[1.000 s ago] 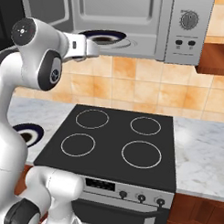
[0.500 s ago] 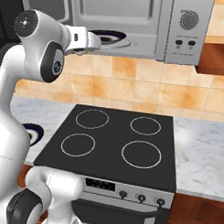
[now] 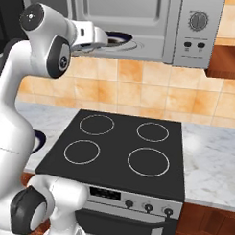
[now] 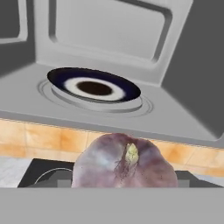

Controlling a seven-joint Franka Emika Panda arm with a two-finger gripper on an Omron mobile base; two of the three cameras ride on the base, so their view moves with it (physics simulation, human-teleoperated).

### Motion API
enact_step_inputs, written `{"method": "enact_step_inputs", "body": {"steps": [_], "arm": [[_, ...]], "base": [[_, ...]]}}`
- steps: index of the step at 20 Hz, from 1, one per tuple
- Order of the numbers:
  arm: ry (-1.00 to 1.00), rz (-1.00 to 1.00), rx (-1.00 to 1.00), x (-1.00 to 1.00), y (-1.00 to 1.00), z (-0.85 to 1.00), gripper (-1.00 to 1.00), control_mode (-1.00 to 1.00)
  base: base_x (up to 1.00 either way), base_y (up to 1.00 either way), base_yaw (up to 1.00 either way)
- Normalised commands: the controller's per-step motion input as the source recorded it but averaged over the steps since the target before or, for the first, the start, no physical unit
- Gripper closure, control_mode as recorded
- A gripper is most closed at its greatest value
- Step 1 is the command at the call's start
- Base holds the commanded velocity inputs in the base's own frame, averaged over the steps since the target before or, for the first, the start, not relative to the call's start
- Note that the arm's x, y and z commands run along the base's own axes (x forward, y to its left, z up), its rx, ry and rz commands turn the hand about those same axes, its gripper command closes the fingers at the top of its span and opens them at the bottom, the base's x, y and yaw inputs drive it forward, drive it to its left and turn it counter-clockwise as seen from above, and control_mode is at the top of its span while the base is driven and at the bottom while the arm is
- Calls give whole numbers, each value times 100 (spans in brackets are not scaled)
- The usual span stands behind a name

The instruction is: Pick the garlic from the counter and place it in the microwave. Then turn on the microwave.

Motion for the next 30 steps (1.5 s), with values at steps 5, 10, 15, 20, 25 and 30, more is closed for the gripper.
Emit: {"method": "enact_step_inputs", "body": {"steps": [5,10,15,20,25,30], "arm": [[4,0,-2,29,0,0,100,-100],[1,0,-1,30,0,2,100,-100],[0,0,0,22,1,4,100,-100],[0,0,0,24,2,7,100,-100],[0,0,0,22,2,3,100,-100],[1,0,0,22,7,0,100,-100]], "base": [[0,0,0],[0,0,0],[0,0,0],[0,0,0],[0,0,0],[0,0,0]]}}
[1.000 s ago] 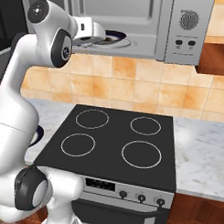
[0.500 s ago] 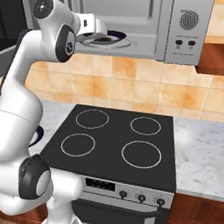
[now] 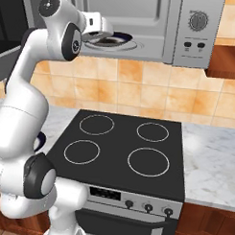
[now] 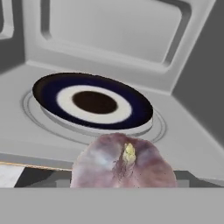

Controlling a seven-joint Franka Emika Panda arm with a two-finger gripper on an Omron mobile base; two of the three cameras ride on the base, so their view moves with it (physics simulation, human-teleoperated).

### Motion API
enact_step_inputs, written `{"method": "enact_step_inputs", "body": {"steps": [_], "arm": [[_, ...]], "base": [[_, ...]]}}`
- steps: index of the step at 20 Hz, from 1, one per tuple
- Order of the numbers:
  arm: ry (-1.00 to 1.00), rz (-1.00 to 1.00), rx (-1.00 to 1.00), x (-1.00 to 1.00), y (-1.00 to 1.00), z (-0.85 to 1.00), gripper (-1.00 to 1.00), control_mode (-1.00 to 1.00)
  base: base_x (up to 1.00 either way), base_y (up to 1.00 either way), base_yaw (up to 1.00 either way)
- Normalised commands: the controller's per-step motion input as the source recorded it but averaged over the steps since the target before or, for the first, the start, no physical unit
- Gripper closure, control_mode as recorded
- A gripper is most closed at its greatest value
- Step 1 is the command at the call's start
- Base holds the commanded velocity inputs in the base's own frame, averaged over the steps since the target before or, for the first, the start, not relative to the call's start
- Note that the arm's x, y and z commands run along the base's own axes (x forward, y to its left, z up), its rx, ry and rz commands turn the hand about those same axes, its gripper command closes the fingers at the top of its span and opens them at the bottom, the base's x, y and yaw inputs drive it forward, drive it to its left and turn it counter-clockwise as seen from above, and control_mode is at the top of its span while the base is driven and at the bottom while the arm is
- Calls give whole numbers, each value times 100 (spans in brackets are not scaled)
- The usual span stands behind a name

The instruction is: Pick the garlic from the counter and place it in the microwave. Then turn on the microwave.

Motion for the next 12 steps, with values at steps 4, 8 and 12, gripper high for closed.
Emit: {"method": "enact_step_inputs", "body": {"steps": [4,8,12], "arm": [[1,0,0,22,8,0,100,-100],[1,0,0,27,6,0,100,-100],[0,0,-1,25,2,0,100,-100]], "base": [[0,0,0],[0,0,0],[0,0,0]]}}
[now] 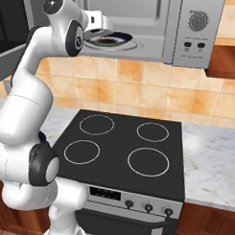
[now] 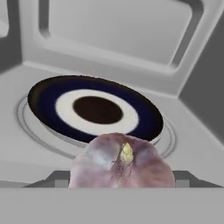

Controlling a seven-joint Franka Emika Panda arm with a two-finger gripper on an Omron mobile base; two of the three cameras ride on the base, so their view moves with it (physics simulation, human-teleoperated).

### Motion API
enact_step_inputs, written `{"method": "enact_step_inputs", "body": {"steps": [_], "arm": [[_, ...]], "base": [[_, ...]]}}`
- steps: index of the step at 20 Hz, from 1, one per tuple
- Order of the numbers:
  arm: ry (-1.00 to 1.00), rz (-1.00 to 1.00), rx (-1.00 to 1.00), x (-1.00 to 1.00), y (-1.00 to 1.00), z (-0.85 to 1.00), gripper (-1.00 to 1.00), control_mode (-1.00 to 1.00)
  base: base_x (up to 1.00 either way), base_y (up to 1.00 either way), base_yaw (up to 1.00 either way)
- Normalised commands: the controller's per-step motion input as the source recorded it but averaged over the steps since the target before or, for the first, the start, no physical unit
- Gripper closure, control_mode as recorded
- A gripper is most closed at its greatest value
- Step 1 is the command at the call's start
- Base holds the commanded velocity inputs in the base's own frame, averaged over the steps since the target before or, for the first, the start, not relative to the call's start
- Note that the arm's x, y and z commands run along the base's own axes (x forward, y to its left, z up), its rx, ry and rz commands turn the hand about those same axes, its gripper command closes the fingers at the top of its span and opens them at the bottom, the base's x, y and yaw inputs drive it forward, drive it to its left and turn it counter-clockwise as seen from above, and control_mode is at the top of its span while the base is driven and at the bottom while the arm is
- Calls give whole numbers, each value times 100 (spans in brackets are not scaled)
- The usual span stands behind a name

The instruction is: Pick the garlic from the counter and place it in the microwave. Then turn on the microwave.

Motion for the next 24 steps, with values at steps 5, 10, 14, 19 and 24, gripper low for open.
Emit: {"method": "enact_step_inputs", "body": {"steps": [5,10,14,19,24], "arm": [[0,0,-1,24,0,0,100,-100],[0,0,-1,19,0,0,100,-100],[0,0,-1,15,0,-1,100,-100],[2,0,0,16,0,-7,100,-100],[1,0,0,16,0,-3,100,-100]], "base": [[0,0,0],[0,0,0],[0,0,0],[0,0,0],[0,0,0]]}}
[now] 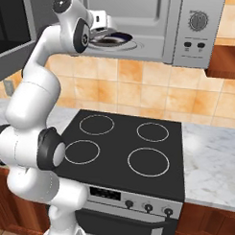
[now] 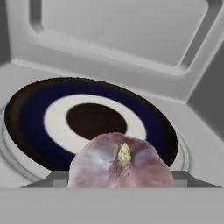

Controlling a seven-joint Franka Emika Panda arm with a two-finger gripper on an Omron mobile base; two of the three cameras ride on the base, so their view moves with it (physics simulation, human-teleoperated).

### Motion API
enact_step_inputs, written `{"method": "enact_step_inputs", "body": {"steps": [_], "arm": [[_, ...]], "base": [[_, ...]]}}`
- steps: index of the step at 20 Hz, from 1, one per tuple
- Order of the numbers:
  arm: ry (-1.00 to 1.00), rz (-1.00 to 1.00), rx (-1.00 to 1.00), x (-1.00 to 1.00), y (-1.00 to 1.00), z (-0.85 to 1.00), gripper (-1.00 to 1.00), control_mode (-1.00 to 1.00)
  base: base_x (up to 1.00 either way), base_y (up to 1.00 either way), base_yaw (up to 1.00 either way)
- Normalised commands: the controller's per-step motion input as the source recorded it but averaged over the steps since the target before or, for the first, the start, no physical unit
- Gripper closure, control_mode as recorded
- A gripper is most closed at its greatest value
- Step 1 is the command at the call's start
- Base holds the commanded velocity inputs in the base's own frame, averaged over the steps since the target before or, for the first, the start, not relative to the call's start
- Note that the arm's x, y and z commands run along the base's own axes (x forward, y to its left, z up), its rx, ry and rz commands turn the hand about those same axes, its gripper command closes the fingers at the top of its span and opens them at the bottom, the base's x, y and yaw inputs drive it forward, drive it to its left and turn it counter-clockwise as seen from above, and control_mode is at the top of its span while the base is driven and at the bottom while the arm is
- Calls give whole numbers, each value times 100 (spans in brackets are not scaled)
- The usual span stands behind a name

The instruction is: Pick the garlic from the counter and place it in the microwave. Then turn on the microwave.

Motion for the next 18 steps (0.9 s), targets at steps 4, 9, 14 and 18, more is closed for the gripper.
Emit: {"method": "enact_step_inputs", "body": {"steps": [4,9,14,18], "arm": [[1,0,0,19,0,-1,100,-100],[2,0,0,18,0,-4,100,-100],[2,0,-1,15,2,0,100,-100],[2,0,-1,16,2,-2,100,-100]], "base": [[0,0,0],[0,0,0],[0,0,0],[0,0,0]]}}
